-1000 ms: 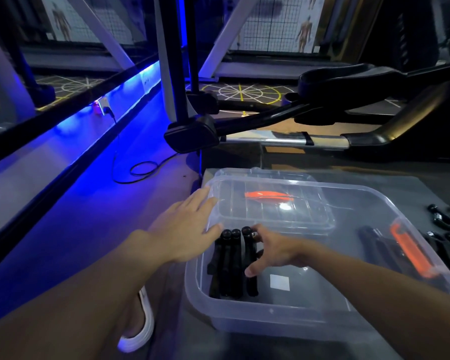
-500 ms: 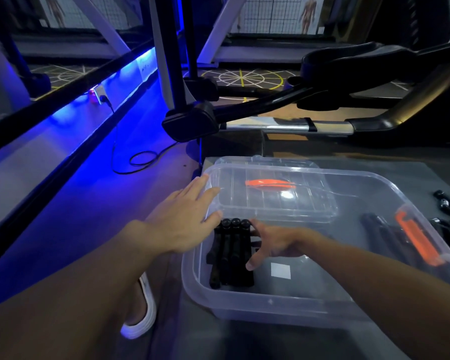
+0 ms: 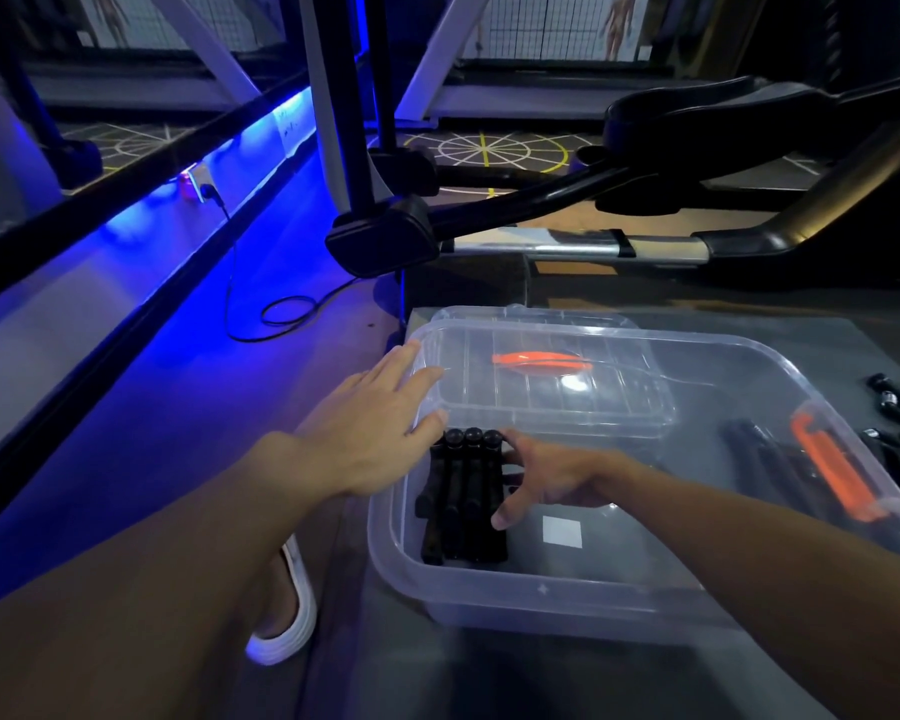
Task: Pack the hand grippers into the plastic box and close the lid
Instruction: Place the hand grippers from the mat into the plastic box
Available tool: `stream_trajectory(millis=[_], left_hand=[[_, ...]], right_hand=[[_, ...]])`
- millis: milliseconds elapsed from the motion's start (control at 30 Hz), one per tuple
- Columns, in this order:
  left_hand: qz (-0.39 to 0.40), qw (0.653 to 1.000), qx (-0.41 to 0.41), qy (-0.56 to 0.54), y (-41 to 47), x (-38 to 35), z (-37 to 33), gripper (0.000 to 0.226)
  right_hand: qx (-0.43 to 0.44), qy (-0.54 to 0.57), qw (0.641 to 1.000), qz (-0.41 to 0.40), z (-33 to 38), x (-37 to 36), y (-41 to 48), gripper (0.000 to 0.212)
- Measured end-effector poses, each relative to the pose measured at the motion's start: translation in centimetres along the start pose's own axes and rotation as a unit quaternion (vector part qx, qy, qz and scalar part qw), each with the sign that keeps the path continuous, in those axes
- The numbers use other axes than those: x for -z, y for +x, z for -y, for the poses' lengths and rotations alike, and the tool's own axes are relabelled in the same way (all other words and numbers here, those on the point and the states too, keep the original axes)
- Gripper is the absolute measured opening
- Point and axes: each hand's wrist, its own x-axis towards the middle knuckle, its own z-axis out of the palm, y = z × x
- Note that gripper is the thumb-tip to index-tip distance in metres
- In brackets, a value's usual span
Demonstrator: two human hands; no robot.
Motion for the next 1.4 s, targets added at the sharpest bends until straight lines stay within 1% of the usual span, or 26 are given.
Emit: stream_trajectory(millis=[167,233,333,400,500,567,633,700,733,800,833,900,1000,1067,1100,1167,1200,1233,1267,1333,1400], left_hand=[[0.002,1.0,0.0,0.005,0.0,0.1,0.0,0.057],[0.0,1.0,0.002,0.009,0.1,0.1,0.0,0.058],[-0.02,1.0,0.003,0.025,0.4,0.4,-0.5,0.072],[-0.038,0.998,-0.011,0.041,0.8,0.6,-1.3,0.083],[-0.068,0.997,-0.031,0.028,2.0,1.2,-3.2,0.085],[-0.089,0.995,-0.045,0.008,3.1,1.6,-5.3,0.08],[-0.106,0.992,-0.065,-0.012,4.2,1.6,-7.9,0.077],[-0.114,0.988,-0.092,-0.045,5.1,1.2,-11.2,0.075],[-0.113,0.986,-0.107,-0.063,5.4,1.0,-13.1,0.074],[-0.106,0.98,-0.14,-0.092,5.8,0.3,-17.1,0.07],[-0.101,0.976,-0.161,-0.105,5.9,0.0,-19.1,0.069],[-0.088,0.968,-0.207,-0.111,5.7,-0.7,-22.8,0.067],[-0.056,0.962,-0.245,-0.111,5.4,-2.1,-26.6,0.063],[-0.039,0.96,-0.255,-0.106,5.2,-3.4,-28.1,0.065],[-0.032,0.96,-0.261,-0.096,5.1,-4.0,-28.6,0.068],[-0.014,0.96,-0.269,-0.074,4.9,-5.2,-29.5,0.075],[-0.007,0.961,-0.27,-0.065,4.9,-5.6,-29.7,0.078],[-0.004,0.961,-0.272,-0.056,4.8,-6.0,-29.9,0.078],[-0.004,0.96,-0.275,-0.048,4.8,-6.3,-30.0,0.078],[-0.01,0.96,-0.277,-0.042,4.9,-6.8,-29.9,0.074],[-0.016,0.959,-0.277,-0.049,5.1,-7.1,-29.8,0.071]], right_hand=[[-0.005,-0.021,1.0,0.001,0.3,-0.1,-0.3,0.095],[-0.013,-0.033,0.999,0.001,0.5,-0.1,-0.6,0.099],[-0.021,-0.067,0.997,-0.023,1.1,0.2,-1.4,0.115],[-0.013,-0.079,0.996,-0.051,1.5,0.8,-2.4,0.117],[0.02,-0.078,0.991,-0.103,2.1,2.3,-4.7,0.102],[0.056,-0.074,0.98,-0.175,2.5,3.8,-6.7,0.082],[0.104,-0.066,0.956,-0.265,2.8,5.5,-9.2,0.058],[0.148,-0.046,0.928,-0.337,2.8,7.3,-12.1,0.038],[0.164,-0.029,0.913,-0.372,2.6,8.2,-13.6,0.031],[0.182,-0.002,0.877,-0.444,1.5,10.0,-16.7,0.024],[0.182,0.0,0.861,-0.474,0.6,10.8,-18.1,0.022],[0.162,-0.006,0.844,-0.512,-1.7,12.2,-20.9,0.019],[0.108,-0.007,0.832,-0.544,-6.2,13.4,-24.4,0.019],[0.053,-0.044,0.828,-0.557,-10.0,13.4,-25.8,0.018],[0.019,-0.053,0.825,-0.562,-12.3,13.1,-26.1,0.018],[-0.043,-0.037,0.829,-0.556,-17.0,12.0,-26.2,0.019],[-0.066,-0.025,0.837,-0.543,-18.8,11.1,-26.2,0.02],[-0.084,-0.015,0.848,-0.523,-20.5,10.4,-26.1,0.026],[-0.105,-0.016,0.859,-0.5,-21.8,9.8,-26.1,0.039],[-0.141,-0.044,0.878,-0.456,-23.4,9.2,-26.2,0.072],[-0.178,-0.081,0.889,-0.414,-24.3,9.3,-26.4,0.097]])
